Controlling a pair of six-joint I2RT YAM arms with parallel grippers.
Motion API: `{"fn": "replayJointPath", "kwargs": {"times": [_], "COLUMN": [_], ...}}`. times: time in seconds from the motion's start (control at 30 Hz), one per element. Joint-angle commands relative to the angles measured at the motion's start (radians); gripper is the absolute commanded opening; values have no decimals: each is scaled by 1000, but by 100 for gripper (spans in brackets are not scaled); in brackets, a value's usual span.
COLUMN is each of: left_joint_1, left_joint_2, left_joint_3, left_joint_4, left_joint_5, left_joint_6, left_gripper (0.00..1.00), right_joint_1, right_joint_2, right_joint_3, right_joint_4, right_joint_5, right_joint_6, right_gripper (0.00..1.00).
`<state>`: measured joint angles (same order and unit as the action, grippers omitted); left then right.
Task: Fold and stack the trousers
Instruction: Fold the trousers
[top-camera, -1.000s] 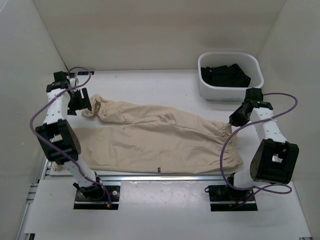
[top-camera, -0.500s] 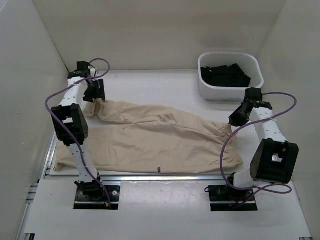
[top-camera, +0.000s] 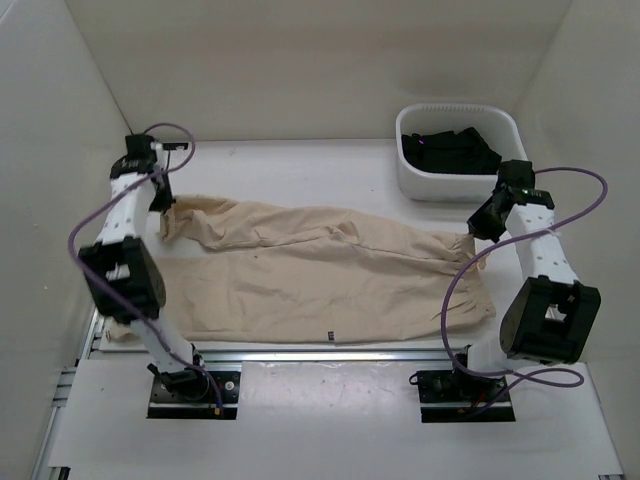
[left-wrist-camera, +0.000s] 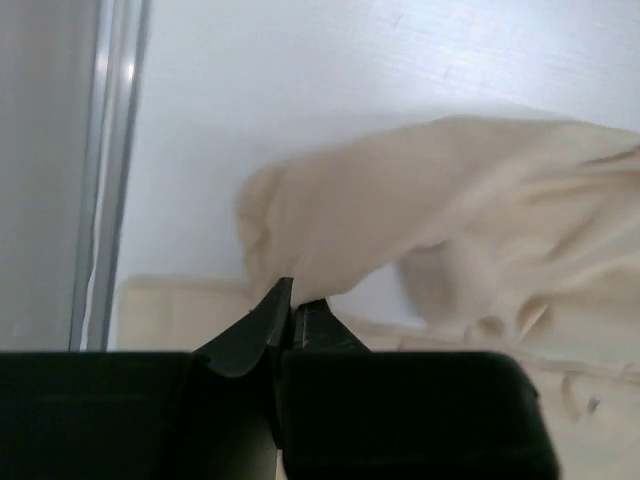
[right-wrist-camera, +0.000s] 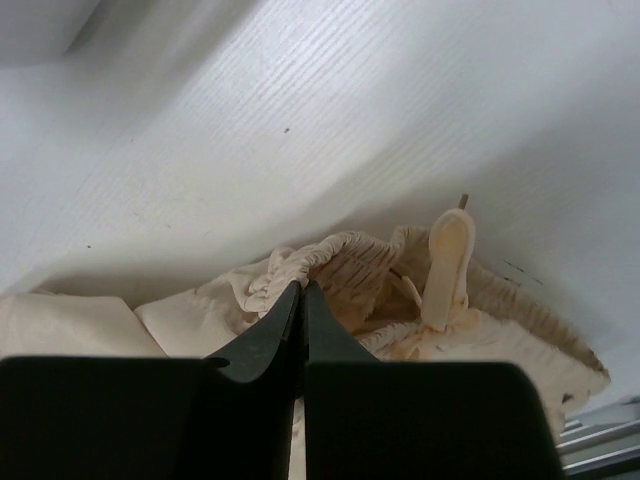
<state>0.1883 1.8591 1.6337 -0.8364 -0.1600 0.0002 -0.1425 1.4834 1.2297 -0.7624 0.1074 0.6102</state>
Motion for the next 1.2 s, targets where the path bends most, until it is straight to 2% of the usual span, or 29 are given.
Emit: {"fn": "replayJointPath", "kwargs": {"times": [0.0, 0.03, 0.07, 0.1, 0.17, 0.23, 0.37, 0.5, 0.6, 0.7, 0.73, 0.77, 0.8, 0.83, 0.9, 0.97, 1.07, 1.17], "left_joint_1": [56, 81, 82, 95, 96, 108, 196, 215, 215, 215, 215, 215, 215, 215, 215, 215, 215, 215], "left_joint_2": [-266, -344, -375, -403, -451, -451, -431, -362, -341, -362, -377, -396, -429, -445, -469, -486, -518, -541], "left_joint_3": [-307, -390, -538, -599, -707, -707, -554, -282, -129, -112, -170, -204, -239, -309, -369, -438, -482, -506], "left_joint_4": [25, 37, 51, 60, 60, 76, 76, 76, 76, 76, 76, 76, 76, 76, 76, 76, 76, 76], "left_joint_5": [-56, -56, -68, -81, -91, -79, -10, 10, -10, -24, -10, -10, -1, 8, 8, -2, -3, -12], "left_joint_6": [0, 0, 0, 0, 0, 0, 0, 0, 0, 0, 0, 0, 0, 0, 0, 0, 0, 0], "left_gripper": [14, 14, 14, 14, 17, 14, 14, 14, 14, 14, 14, 14, 14, 14, 14, 14, 14, 14], "right_joint_1": [-6, -15, -16, -16, -16, -16, -16, -16, -16, -16, -16, -16, -16, -16, -16, -16, -16, -16], "right_joint_2": [-78, -78, -93, -103, -103, -103, -112, -144, -231, -340, -382, -396, -408, -408, -408, -436, -469, -440], "right_joint_3": [-38, -74, -90, -102, -125, -125, -125, -116, -131, -250, -297, -346, -395, -477, -501, -454, -342, -210], "right_joint_4": [-25, -25, -12, -12, -3, 6, 6, 47, 71, -9, -81, -116, -153, -178, -242, -293, -304, -261], "right_joint_5": [35, 35, 35, 35, 25, 25, 50, 40, 28, 113, 135, 147, 147, 120, 113, 187, 274, 265], "right_joint_6": [-32, -32, -23, -23, -12, -12, -12, -36, -84, -96, -77, -52, 0, 9, 63, 100, 147, 192], "right_gripper": [0, 0, 0, 0, 0, 0, 0, 0, 0, 0, 0, 3, 24, 40, 86, 92, 92, 88]}}
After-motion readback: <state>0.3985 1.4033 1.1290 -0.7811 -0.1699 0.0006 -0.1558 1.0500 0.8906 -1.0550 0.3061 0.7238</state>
